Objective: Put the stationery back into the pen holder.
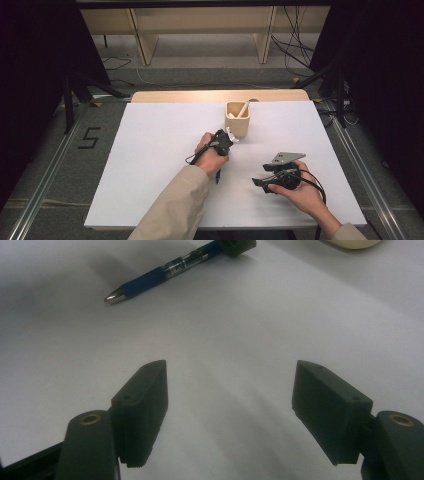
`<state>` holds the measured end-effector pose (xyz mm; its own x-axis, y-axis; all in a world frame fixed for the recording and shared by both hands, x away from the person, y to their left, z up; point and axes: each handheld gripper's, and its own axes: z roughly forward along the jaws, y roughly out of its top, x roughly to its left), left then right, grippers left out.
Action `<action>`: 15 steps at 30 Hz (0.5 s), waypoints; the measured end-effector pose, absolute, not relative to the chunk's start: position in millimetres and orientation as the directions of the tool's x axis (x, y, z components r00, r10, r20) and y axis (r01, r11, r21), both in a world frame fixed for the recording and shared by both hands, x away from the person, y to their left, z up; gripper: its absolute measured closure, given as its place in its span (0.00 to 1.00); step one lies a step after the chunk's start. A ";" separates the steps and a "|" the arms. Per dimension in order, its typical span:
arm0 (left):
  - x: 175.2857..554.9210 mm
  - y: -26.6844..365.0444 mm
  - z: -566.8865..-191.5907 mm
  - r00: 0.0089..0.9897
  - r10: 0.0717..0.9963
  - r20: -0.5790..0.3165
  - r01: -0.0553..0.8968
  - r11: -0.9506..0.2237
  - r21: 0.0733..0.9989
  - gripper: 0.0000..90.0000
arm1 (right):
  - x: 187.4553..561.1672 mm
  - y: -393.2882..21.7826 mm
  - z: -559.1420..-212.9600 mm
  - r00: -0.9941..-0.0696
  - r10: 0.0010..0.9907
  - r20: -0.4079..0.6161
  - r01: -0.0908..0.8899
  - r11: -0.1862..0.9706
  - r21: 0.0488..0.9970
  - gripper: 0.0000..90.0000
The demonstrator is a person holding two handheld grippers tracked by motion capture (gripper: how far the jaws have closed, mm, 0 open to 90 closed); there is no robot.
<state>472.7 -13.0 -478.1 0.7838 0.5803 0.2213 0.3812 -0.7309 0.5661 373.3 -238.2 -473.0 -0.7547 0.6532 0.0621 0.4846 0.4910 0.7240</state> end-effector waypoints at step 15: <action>476.4 -8.1 -475.9 0.757 0.593 0.272 0.409 -0.756 0.511 1.00 | 372.7 -237.1 -473.6 -0.757 0.651 0.058 0.484 0.499 0.719 0.35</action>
